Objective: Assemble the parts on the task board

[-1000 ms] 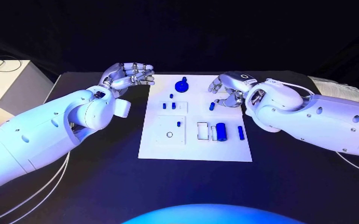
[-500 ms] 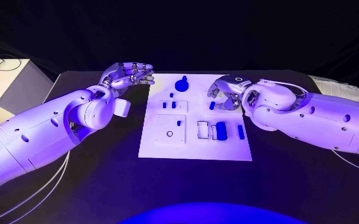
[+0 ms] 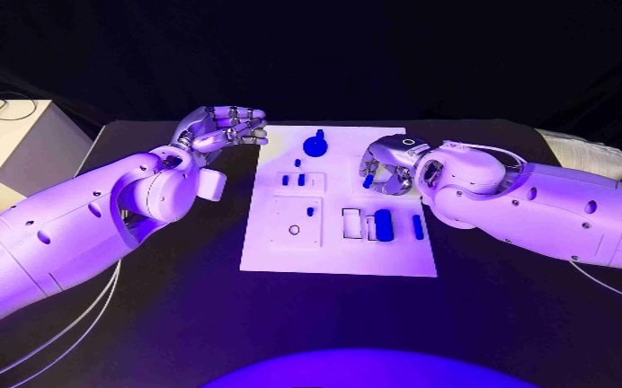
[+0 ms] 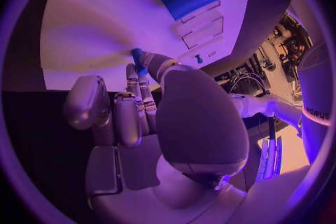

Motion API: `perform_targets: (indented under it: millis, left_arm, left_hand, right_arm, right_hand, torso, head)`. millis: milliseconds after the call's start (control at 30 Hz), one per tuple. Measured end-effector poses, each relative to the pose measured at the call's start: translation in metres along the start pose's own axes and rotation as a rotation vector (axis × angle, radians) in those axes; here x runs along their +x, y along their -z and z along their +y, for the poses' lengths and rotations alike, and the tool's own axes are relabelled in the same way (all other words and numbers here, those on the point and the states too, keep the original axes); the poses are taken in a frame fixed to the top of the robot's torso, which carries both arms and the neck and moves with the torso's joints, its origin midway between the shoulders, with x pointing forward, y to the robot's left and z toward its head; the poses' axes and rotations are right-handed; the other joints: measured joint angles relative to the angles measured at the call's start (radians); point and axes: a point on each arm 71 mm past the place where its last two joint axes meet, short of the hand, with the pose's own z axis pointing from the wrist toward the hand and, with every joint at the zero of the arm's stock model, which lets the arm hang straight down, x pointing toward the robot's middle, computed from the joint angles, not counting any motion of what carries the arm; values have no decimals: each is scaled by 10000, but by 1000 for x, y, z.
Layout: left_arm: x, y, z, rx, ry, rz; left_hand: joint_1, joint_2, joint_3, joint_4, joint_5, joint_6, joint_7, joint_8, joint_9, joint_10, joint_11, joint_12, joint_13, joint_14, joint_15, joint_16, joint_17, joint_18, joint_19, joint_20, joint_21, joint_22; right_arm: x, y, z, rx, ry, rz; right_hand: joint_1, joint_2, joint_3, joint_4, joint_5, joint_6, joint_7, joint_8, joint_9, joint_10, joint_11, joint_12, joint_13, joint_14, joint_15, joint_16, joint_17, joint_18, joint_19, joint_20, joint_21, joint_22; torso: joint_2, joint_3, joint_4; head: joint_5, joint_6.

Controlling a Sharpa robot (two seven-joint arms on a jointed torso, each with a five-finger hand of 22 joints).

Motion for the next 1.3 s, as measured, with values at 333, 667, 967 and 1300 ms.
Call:
perform_targets:
  millis: [333, 667, 967, 1300]
  left_arm:
    - [0, 0, 0, -14, -4, -7]
    - [0, 0, 0, -29, -6, -7]
    - [-1, 0, 1, -56, -11, -15]
    - [-3, 0, 1, -88, -31, -61]
  left_hand:
    - [0, 0, 0, 0, 0, 0, 0, 0, 0, 0, 0, 0, 0, 0, 0, -44, 13, -1, 0, 0, 1, -20]
    - [0, 0, 0, 0, 0, 0, 0, 0, 1, 0, 0, 0, 0, 0, 0, -44, 12, 0, 0, 0, 3, -20]
    - [0, 0, 0, 0, 0, 0, 0, 0, 1, 0, 0, 0, 0, 0, 0, -44, 20, 0, 0, 0, 4, -29]
    - [0, 0, 0, 0, 0, 0, 0, 0, 1, 0, 0, 0, 0, 0, 0, -44, 19, -1, 0, 0, 4, -28]
  right_arm:
    - [1, -1, 1, 33, 45, -41]
    - [2, -1, 3, 79, -56, -391]
    - [0, 2, 3, 297, -328, -881]
    - [-14, 11, 3, 480, -1097, -1377]
  right_hand:
    - [-78, 76, 630, -56, -95, 348, -110, 216, 140, 549, -144, -23, 54, 34, -106, 37, 29, 0, -2, -75, 191, 185]
    - [-263, 272, 913, -187, -1, 621, -206, 511, 299, 832, -150, 8, 140, -1, -212, 77, 82, 2, -2, -148, 503, 448]
    - [-331, 413, 1316, -331, -131, 636, -225, 564, 299, 901, -104, -17, 171, 35, -248, 76, 87, 1, -2, -219, 622, 554]
    - [-359, 441, 1387, -400, -84, 615, -242, 640, 304, 932, -78, -81, 171, -2, -284, 76, 86, -1, -2, -218, 621, 585]
  torso:
    - [-6, 13, -9]
    - [-7, 7, -9]
    - [-14, 2, -12]
    - [-21, -1, -18]
  head:
    - [1, -37]
    - [-33, -58]
    - [-64, -58]
    - [-61, -25]
